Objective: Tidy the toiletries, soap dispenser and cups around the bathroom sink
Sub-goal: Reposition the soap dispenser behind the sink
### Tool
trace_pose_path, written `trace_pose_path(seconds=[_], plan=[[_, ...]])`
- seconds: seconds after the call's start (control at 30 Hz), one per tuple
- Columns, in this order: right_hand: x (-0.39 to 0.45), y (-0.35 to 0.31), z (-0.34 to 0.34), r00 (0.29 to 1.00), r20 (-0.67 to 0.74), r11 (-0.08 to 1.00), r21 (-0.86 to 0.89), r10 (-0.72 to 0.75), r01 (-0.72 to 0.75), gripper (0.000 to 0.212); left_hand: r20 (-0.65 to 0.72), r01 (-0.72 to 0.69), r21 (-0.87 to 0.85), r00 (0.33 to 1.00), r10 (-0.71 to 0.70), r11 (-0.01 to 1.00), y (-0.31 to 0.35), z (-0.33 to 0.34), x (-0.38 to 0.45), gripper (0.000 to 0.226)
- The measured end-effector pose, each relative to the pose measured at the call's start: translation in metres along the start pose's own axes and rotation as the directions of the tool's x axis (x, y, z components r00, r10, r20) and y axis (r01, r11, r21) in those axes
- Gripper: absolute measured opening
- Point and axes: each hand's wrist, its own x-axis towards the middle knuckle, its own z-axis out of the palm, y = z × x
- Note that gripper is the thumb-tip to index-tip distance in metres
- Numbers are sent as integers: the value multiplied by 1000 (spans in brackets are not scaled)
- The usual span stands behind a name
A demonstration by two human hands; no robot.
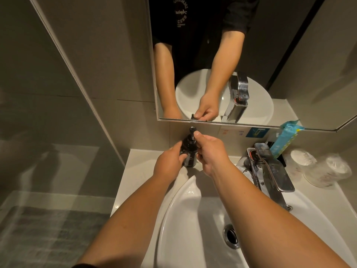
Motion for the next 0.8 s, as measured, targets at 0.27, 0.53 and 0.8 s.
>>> trace_pose_path(seconds=[0.27,0.53,0.8], plan=[[0,-1,0,1000,-2,999,34,-6,6,18,9,15,15,1000,-15,1000,1,0,0,43],[1,0,-2,1000,-6,1000,29,-2,2,20,11,-2,21,1000,2,1000,2,-1,0,44],[2,0,-4,999,-36,1000,27,2,-1,15,18,-13,41,1000,13,999,3,-2,0,45]])
